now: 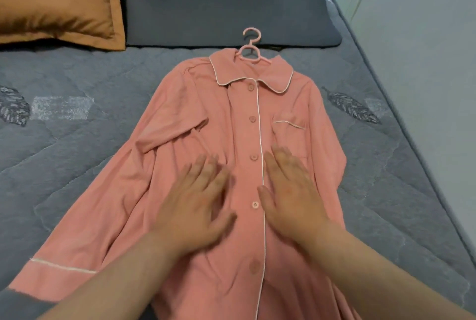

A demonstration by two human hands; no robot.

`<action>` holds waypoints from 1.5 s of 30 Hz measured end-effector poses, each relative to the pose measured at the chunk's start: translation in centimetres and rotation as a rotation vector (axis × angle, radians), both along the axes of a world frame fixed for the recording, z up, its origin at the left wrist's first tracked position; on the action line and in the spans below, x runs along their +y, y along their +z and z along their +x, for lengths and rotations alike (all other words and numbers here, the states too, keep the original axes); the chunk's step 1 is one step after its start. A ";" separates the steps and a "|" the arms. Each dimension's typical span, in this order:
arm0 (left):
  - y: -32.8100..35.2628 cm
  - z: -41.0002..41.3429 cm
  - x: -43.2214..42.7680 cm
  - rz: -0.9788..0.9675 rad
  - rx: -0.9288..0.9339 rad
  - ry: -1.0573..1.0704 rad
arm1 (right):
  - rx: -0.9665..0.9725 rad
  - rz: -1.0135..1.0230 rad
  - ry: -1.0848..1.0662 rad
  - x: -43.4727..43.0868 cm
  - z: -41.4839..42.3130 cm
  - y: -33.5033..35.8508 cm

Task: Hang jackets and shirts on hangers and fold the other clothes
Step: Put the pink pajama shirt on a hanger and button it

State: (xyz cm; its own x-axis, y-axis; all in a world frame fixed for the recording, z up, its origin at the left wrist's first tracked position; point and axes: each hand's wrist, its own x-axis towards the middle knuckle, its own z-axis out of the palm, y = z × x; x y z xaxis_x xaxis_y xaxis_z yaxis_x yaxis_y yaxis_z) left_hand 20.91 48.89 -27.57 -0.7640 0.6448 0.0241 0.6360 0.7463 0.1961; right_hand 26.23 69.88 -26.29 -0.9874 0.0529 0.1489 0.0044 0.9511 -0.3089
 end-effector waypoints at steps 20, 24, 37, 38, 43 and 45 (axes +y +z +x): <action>-2.1 -19.2 10.2 -0.079 -0.088 0.216 | 0.092 -0.010 0.038 5.0 -8.8 -6.6; -3.7 -19.6 10.3 -0.093 -0.142 0.227 | 0.081 -0.033 0.022 5.3 -9.8 -8.1; -6.1 -20.1 10.1 0.041 -0.043 0.194 | -0.353 0.039 -0.257 11.0 -34.6 -1.8; -6.2 -20.1 10.1 0.044 -0.049 0.196 | -0.323 0.005 -0.245 11.0 -34.6 -1.7; -5.9 -19.9 9.9 0.007 -0.071 0.174 | -0.375 -0.231 -0.256 11.3 -33.7 -1.1; -5.6 -19.7 9.8 0.002 -0.047 0.180 | -0.361 -0.337 -0.315 10.7 -32.2 -0.7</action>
